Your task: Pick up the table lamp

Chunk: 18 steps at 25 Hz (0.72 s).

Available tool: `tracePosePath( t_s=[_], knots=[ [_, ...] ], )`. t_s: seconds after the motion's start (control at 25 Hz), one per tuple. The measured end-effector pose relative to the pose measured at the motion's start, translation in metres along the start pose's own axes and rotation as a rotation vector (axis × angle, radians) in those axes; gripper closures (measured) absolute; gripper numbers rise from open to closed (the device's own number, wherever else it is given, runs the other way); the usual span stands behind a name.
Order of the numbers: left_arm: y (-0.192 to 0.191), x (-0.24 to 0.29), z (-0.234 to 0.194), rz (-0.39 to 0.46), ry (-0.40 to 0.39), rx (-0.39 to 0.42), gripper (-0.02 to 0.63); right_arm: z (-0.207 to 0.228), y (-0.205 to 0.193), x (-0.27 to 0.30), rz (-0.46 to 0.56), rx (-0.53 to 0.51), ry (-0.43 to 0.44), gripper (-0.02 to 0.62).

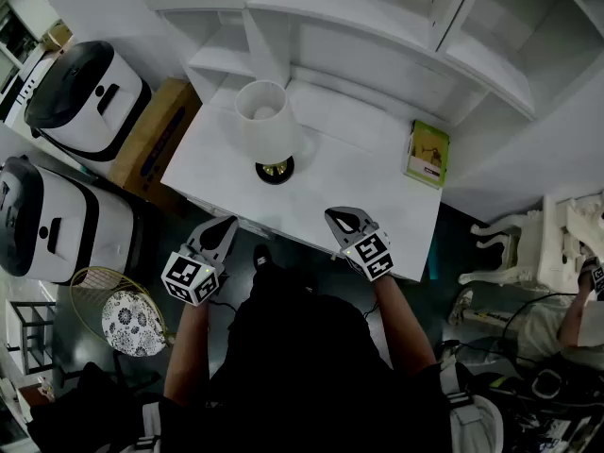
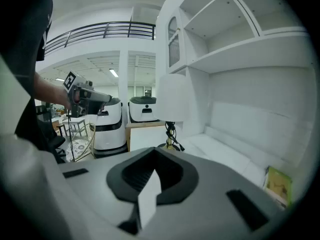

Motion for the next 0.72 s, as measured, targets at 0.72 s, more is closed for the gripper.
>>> tracePosePath(
  t_s=[0.72],
  knots=[
    [-0.005,-0.009,-0.010,0.010,0.043,-0.031,0.595,0.003,0.006,0.024,0.021,0.001,0.073,0.588]
  ],
)
Point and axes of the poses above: the fingertips, and each gripper's own axes: x forward along the fingers, z to its right, y out of its top, the point moved 10 cm from there along -x, backward along the fingers, and after that the axes turned 15 degrees about -z, right-handed, at the moved point
